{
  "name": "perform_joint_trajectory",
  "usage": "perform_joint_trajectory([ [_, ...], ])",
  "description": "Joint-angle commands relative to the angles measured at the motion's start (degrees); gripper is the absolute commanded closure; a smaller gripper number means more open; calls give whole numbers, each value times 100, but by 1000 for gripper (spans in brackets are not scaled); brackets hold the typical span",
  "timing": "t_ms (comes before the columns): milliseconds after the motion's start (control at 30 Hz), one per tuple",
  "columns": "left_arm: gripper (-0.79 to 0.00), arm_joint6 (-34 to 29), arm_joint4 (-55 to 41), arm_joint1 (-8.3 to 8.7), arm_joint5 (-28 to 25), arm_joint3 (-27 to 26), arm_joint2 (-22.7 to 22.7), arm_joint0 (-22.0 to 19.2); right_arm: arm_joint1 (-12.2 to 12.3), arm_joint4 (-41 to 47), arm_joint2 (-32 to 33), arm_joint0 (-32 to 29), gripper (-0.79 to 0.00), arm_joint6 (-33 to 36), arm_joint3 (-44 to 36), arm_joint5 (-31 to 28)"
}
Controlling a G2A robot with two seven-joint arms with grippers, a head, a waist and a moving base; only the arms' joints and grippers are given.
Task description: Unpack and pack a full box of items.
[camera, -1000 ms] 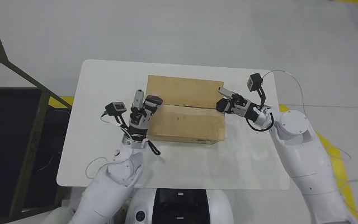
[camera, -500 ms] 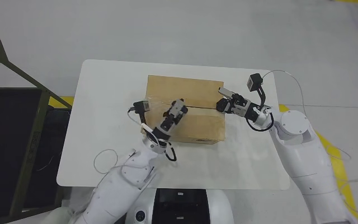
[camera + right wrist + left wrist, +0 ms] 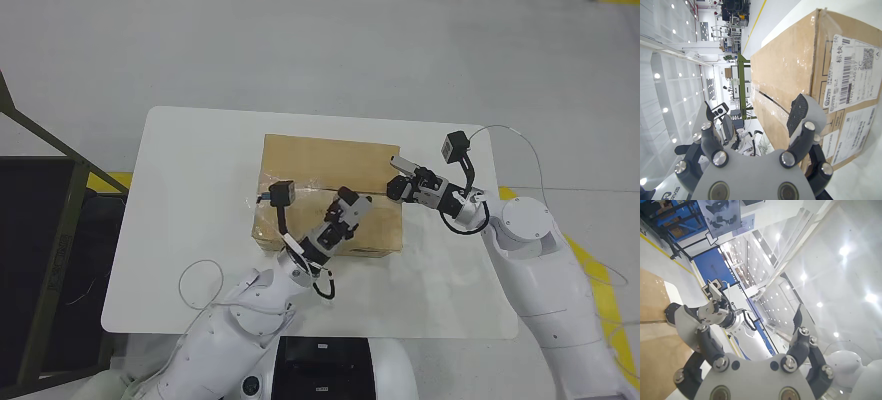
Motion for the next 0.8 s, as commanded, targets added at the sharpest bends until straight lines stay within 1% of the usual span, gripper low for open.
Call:
perform_joint_trajectory([
  [0,-785,52,3,21,-38,-104,-144,157,0,0,0,0,-785,0,0,0],
  [133,-785,110,-36,87,-166,-412,-592,524,0,0,0,0,-785,0,0,0],
  [300,-785,119,-171,181,-276,-769,-1351,1022,0,0,0,0,-785,0,0,0],
  [433,-785,15,-403,245,-327,-990,-1999,1333,0,0,0,0,-785,0,0,0],
  [600,-785,-206,-741,307,-178,-1068,-2786,1596,0,0,0,0,-785,0,0,0],
  [767,-785,-437,-1029,344,163,-1002,-3372,1763,0,0,0,0,-785,0,0,0],
])
